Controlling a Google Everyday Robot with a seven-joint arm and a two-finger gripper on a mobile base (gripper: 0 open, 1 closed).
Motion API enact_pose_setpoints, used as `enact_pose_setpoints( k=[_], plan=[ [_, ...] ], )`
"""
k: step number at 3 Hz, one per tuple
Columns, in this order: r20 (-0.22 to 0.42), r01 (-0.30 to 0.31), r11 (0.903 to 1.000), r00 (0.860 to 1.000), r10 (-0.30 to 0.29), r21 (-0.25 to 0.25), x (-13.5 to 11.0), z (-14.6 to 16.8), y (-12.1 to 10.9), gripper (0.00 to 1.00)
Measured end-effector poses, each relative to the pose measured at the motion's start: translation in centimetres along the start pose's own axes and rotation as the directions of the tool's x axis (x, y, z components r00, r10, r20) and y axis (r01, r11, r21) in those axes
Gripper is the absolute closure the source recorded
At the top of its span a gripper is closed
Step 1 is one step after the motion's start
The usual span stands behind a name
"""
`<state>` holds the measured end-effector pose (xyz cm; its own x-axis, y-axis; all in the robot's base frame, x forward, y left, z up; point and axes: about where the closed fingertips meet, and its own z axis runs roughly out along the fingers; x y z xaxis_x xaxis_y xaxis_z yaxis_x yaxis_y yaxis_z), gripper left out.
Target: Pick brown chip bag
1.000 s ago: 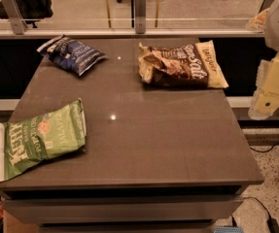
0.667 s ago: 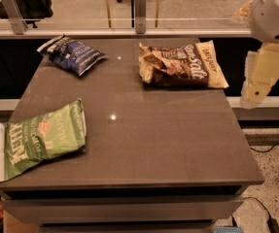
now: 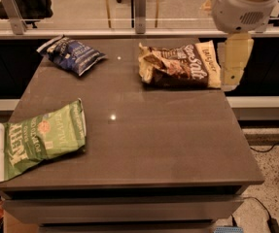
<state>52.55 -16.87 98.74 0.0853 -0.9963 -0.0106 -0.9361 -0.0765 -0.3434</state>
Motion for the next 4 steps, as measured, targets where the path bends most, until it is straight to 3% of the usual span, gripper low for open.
enact_pose_setpoints(
  k=[2,4],
  plan=[
    [-0.012,0.164,0.9862,0.986,-0.164,-0.024,-2.1,2.5,-4.2,0.0],
    [0.013,0.238,0.9702,0.971,-0.238,-0.043,-3.9,5.1,-6.8,0.0]
  ],
)
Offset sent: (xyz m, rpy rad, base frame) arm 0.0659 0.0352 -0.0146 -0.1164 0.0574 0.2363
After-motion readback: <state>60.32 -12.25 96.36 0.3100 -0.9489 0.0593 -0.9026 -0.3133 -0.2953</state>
